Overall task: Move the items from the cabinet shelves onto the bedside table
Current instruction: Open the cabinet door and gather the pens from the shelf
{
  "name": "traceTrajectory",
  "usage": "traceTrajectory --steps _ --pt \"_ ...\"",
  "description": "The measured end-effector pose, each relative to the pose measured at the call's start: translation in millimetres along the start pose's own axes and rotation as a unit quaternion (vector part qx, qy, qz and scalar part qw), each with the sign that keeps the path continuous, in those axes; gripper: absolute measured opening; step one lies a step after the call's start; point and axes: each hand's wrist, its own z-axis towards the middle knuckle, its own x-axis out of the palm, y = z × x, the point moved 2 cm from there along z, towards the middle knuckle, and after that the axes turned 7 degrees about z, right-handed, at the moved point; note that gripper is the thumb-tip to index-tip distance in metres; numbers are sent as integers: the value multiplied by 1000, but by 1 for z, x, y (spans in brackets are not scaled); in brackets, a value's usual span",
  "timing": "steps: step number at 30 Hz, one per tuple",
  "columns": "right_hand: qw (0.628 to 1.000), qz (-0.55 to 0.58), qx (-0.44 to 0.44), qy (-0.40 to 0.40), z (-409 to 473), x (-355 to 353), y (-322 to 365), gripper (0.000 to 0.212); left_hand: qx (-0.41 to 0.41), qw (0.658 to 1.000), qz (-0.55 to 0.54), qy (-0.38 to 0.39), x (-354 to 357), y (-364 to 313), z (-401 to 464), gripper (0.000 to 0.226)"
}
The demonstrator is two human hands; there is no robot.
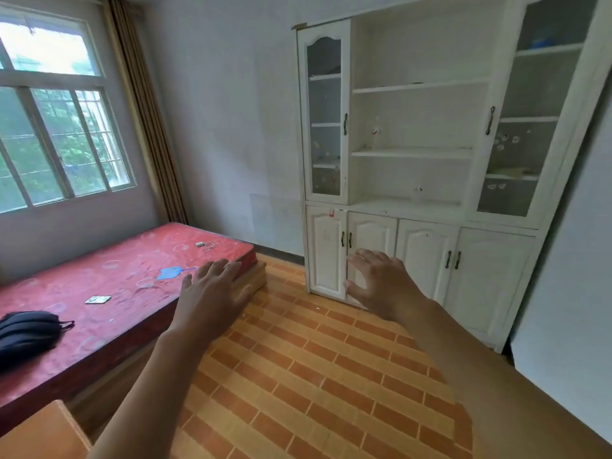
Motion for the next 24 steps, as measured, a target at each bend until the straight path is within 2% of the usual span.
traceTrajectory --steps 7,13,18,24 --pt "1000 -1 29 1 32 2 -61 64 29 999 -19 -5 25 -47 56 62" --pt "999 21 44 -1 88 2 -129 63 38 999 -25 -14 61 -96 133 82" --pt "998 20 54 19 136 2 -191 64 36 999 -27 8 87 -136 195 62" --pt "997 43 53 23 182 3 -253 64 20 1000 -20 -4 114 -169 257 59"
